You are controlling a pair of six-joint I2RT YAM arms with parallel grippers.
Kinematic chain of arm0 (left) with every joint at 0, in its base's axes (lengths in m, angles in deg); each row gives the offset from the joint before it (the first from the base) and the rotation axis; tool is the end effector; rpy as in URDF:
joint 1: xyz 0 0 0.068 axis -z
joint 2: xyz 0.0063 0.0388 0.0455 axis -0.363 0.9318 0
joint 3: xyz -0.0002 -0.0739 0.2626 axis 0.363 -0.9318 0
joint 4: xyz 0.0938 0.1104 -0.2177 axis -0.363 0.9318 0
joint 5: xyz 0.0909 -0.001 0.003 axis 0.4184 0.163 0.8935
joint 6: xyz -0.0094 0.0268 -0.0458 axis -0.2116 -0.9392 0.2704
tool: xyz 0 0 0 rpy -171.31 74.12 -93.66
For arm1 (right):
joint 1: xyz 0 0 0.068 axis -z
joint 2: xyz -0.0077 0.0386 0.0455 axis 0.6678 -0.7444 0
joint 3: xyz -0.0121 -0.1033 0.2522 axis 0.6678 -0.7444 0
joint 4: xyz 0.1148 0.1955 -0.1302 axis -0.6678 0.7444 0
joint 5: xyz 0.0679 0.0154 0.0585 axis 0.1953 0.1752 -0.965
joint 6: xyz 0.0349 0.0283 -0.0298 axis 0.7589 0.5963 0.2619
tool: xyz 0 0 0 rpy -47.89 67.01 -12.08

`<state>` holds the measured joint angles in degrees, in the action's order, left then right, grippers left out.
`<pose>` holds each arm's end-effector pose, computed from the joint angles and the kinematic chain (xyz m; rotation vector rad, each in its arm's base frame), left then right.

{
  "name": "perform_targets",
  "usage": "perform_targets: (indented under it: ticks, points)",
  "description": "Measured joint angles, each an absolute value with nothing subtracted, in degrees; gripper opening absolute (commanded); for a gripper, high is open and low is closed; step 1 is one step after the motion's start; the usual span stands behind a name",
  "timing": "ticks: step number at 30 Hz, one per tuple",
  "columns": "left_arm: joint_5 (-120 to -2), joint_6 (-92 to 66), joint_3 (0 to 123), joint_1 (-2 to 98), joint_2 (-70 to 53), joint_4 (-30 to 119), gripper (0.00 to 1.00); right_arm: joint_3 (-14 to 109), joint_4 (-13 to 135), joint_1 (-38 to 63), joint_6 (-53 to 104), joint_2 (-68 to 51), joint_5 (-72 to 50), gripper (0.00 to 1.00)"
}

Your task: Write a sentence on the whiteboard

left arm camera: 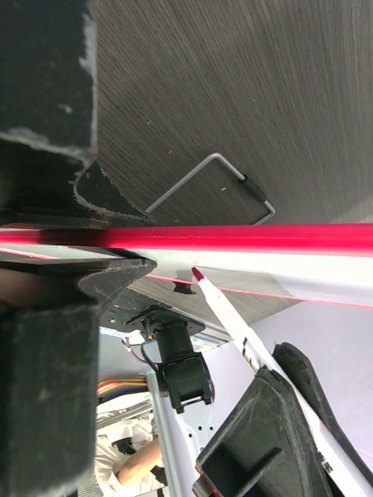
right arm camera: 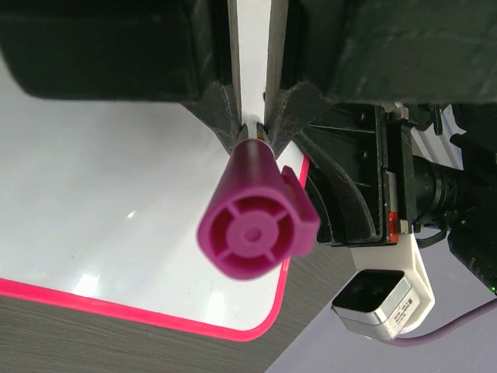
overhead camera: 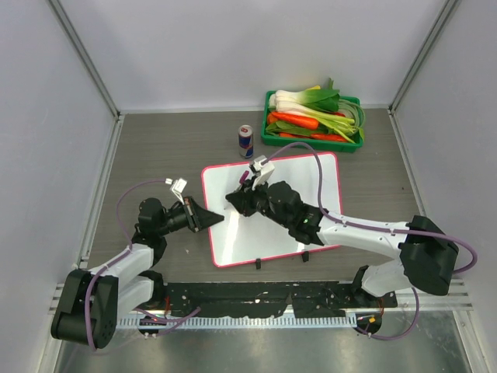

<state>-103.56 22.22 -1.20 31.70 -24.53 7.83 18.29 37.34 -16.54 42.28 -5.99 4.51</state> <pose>0.1764 -0.0604 0.1731 0.1071 1.9410 -1.4625 0.1692 0.2660 0.2726 -0.4400 1.7798 0.9154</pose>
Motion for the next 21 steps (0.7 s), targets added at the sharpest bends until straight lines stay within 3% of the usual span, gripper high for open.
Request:
perform_targets:
  ticks: [21]
  points:
    - [-103.52, 22.24, -1.22, 32.14, -23.48, 7.04, 0.00, 18.38, 36.91, -17.37, 40.60, -6.62, 8.32, 0.01]
